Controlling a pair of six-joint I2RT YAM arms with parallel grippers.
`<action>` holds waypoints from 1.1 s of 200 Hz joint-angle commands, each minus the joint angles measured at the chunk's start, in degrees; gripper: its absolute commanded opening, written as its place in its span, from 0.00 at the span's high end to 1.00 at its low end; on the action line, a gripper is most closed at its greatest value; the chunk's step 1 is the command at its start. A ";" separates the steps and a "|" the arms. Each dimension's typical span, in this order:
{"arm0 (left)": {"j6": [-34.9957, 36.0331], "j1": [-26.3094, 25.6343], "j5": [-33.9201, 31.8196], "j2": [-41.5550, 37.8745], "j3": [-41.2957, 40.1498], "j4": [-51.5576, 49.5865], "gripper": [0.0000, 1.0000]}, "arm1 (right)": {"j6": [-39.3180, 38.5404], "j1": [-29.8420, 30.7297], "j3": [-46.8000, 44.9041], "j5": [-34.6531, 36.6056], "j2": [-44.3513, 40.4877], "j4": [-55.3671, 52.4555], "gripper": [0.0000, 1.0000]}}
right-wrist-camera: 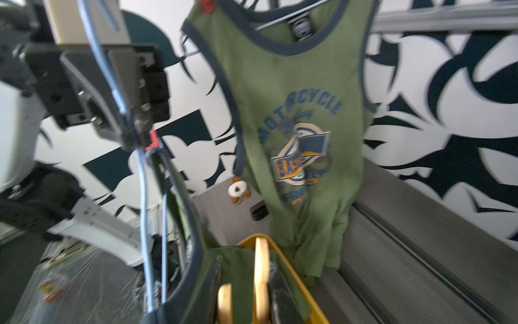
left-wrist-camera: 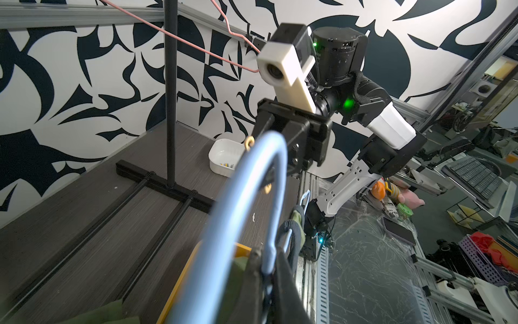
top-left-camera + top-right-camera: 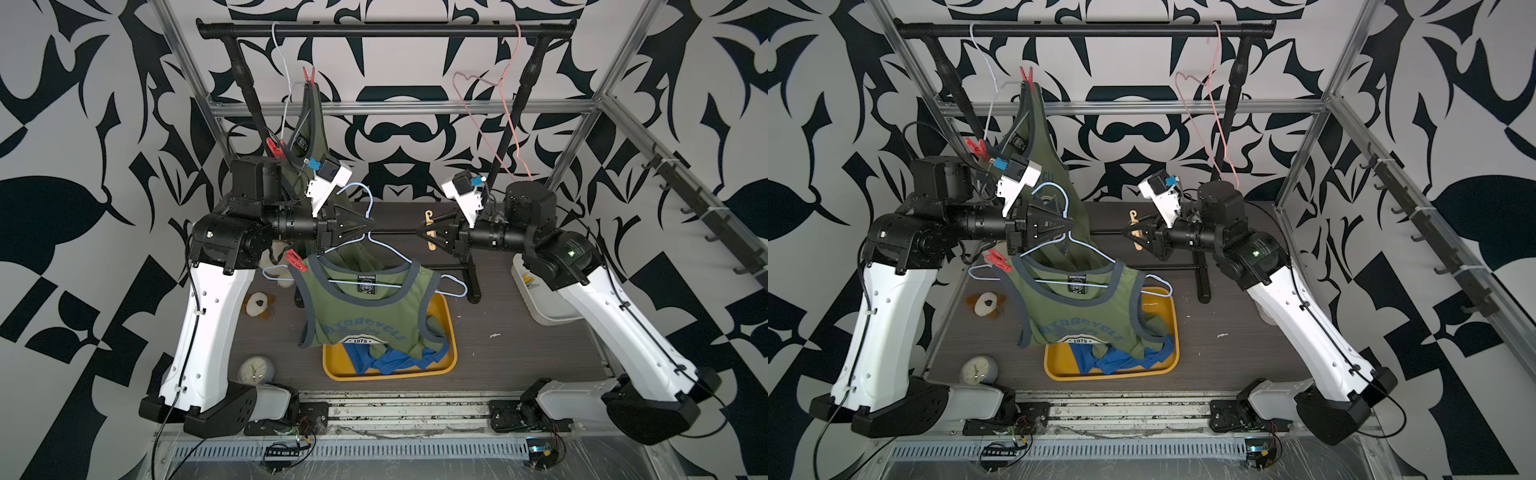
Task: Remove the clothespins securing tank tops to the hanger
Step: Remove the clothespin from the hanger, then place the clothespin in the storage box.
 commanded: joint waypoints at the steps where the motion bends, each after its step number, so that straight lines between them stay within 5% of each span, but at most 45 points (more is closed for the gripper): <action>1: 0.35 -0.80 -1.01 -0.82 0.62 1.09 1.00 | 4.62 -3.94 -1.79 9.99 -4.06 4.46 1.00; 43: -0.40 -1.88 -5.65 0.14 2.67 0.59 1.00 | 6.36 -7.95 -7.40 30.10 -6.13 0.28 1.00; 79: -1.02 -2.12 -6.04 -0.65 0.88 1.71 1.00 | 10.51 -15.09 -20.09 38.51 -9.19 2.92 1.00; 173: -1.46 -3.97 -5.00 0.24 0.61 2.92 1.00 | 17.83 -38.88 -38.10 41.09 -2.94 13.03 1.00; 220: -1.02 -4.32 -4.56 0.07 -0.36 3.14 1.00 | 17.47 -43.71 -40.31 41.70 4.62 15.94 1.00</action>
